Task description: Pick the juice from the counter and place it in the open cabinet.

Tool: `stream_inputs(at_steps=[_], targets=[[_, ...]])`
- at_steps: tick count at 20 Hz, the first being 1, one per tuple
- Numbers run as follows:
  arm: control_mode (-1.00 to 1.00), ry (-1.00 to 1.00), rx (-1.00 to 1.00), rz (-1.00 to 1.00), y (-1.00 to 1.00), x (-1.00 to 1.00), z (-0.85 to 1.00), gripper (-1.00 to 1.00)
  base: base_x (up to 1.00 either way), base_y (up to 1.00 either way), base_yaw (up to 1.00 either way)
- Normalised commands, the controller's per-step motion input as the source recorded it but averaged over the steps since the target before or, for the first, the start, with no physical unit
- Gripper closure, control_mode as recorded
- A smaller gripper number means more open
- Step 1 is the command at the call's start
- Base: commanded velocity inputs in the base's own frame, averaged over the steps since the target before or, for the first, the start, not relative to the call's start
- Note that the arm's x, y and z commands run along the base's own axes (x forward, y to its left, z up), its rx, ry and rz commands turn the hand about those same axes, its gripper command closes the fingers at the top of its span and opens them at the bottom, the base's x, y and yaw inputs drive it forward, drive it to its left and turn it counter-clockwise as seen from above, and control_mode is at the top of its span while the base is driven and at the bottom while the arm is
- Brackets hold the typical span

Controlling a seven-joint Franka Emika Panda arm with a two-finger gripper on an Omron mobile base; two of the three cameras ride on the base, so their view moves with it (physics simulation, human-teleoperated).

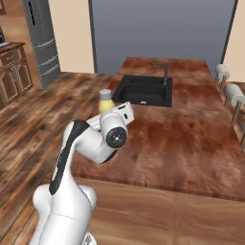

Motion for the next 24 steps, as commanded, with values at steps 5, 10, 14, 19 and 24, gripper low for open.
stream_inputs(at_steps=[5,10,14,19,24], targets=[[-1.0,0.0,0.02,0.0,-0.26,-0.68,0.12,1.0,0.0,0.0,0.0],[-1.0,-0.01,0.06,0.0,-0.12,-0.63,0.0,1.0,0.0,0.0,0.0],[-1.0,0.0,0.04,0.0,-0.01,-0.44,0.15,1.0,0.0,0.0,0.0],[-1.0,0.0,0.0,0.0,0.0,-0.27,0.23,1.0,0.0,0.0,0.0],[-1.0,0.0,0.0,0.0,0.0,-0.15,0.25,1.0,0.0,0.0,0.0]])
